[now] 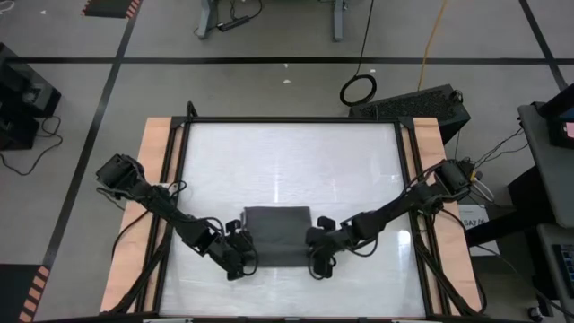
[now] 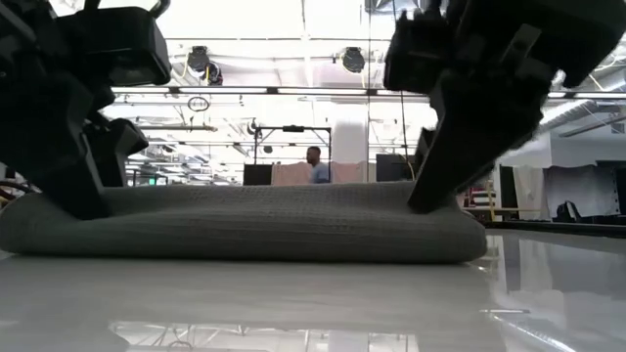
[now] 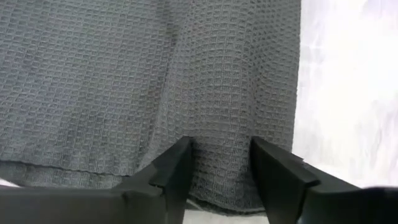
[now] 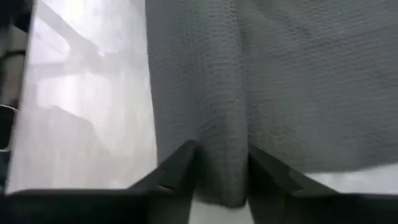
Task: Roll towel
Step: Roll the gray towel
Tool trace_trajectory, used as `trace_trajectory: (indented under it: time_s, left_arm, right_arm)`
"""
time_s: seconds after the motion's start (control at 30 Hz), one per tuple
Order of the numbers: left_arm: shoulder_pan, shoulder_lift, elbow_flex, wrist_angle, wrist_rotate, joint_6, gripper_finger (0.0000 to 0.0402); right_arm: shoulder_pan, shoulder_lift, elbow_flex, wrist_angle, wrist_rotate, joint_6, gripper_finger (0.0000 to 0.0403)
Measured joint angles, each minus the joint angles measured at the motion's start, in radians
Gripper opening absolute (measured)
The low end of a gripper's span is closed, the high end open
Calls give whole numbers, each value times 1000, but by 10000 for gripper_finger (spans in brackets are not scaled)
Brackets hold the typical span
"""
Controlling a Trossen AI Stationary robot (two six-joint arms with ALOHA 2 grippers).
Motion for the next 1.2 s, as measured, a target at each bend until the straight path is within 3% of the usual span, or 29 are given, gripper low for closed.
trace_trajectory:
  time_s: [0.23,0.4,0.73,0.9,1.2]
  left_arm:
    - [0,0,0,-33,1,0,142]
    - [0,0,0,-42,1,-1,141]
    - [0,0,0,-44,0,-2,141]
    - [0,0,0,-45,0,-2,141]
    - [0,0,0,-45,-3,-2,141]
  right_arm:
    - [44,0,195,-341,170,-92,225]
    - [100,1,229,-326,192,-86,276]
    - [156,115,229,-150,218,-176,284]
    - [141,121,229,-178,269,-185,284]
    - [101,127,229,-190,242,-237,289]
